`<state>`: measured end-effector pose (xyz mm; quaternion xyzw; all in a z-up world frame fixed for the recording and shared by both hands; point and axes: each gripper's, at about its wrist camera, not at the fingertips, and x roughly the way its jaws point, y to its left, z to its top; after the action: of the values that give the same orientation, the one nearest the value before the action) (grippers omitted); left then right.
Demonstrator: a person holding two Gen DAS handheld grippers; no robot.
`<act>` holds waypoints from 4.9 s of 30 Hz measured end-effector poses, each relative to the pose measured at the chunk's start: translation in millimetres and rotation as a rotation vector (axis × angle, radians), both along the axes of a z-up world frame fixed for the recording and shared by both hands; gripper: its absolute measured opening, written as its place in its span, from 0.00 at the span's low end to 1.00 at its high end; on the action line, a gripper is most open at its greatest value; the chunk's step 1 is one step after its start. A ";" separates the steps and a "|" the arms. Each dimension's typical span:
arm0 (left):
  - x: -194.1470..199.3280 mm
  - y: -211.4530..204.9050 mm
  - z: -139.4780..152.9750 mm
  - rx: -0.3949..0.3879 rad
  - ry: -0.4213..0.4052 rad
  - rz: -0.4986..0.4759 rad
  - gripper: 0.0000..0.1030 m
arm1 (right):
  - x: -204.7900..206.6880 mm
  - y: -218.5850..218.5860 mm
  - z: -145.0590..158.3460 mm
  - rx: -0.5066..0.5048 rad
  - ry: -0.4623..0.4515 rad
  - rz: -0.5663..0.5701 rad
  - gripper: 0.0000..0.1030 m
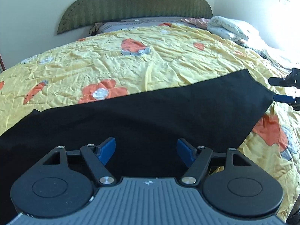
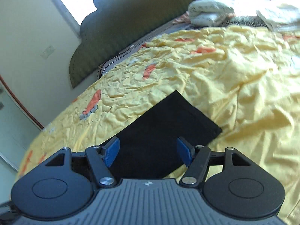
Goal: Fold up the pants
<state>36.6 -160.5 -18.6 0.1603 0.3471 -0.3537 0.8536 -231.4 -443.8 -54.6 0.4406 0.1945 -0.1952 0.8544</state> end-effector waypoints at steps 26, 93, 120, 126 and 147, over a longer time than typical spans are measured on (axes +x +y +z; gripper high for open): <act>7.9 -10.8 4.2 -0.063 0.117 0.047 0.76 | 30.5 -44.4 -45.9 0.102 -0.154 -0.142 0.64; 82.9 -13.4 1.3 -0.346 0.395 0.089 0.04 | 130.6 229.8 17.6 -0.895 0.090 0.616 0.09; 101.0 69.6 6.9 -0.216 0.154 0.178 0.05 | 199.5 292.7 13.3 -0.852 0.014 0.832 0.09; 105.6 80.2 4.5 -0.211 0.156 0.198 0.05 | 222.7 293.9 12.5 -0.851 0.015 0.862 0.09; 122.1 92.0 -2.6 -0.237 0.183 0.294 0.14 | 236.7 296.0 21.2 -0.772 0.040 0.908 0.22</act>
<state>158.7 -68.5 -21.2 -0.0265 0.3987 -0.2766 0.8740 5.4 -147.9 -33.4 -0.0331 0.2946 0.1248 0.9468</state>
